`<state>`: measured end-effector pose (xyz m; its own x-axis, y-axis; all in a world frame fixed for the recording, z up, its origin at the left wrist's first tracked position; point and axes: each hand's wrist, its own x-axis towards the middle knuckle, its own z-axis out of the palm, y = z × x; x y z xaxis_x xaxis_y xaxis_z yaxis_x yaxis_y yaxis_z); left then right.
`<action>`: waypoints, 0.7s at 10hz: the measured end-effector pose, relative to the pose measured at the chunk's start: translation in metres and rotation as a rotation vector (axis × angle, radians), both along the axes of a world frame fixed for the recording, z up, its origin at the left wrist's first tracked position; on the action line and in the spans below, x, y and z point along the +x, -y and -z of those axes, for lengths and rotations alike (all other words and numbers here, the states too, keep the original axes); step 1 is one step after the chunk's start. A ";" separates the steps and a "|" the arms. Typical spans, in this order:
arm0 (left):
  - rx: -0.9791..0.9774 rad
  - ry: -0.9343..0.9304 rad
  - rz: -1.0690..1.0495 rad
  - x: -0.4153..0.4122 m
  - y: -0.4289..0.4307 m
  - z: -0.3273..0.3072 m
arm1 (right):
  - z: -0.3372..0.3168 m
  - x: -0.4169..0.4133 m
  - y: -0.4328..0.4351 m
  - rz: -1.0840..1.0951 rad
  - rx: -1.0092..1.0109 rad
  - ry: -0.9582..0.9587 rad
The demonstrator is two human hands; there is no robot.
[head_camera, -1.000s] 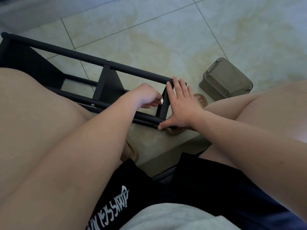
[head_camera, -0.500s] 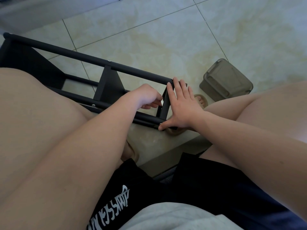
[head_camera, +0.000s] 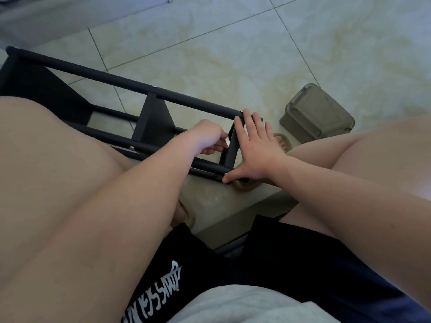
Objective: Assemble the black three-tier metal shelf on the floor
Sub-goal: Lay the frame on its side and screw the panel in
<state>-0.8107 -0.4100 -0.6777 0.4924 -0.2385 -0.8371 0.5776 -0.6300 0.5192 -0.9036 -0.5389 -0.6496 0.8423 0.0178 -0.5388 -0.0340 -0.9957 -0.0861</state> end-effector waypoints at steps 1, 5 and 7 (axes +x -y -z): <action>0.001 -0.016 0.026 0.000 0.000 -0.002 | 0.000 0.000 0.000 0.000 0.000 0.001; 0.048 -0.010 0.238 0.002 0.000 -0.004 | 0.000 0.000 0.000 -0.002 0.000 -0.009; 0.048 0.031 0.304 0.000 -0.001 -0.011 | 0.002 -0.002 0.001 0.007 0.018 -0.002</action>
<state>-0.8105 -0.4092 -0.6666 0.4303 -0.3395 -0.8364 0.3433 -0.7954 0.4994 -0.9056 -0.5403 -0.6516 0.8413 0.0213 -0.5401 -0.0416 -0.9937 -0.1040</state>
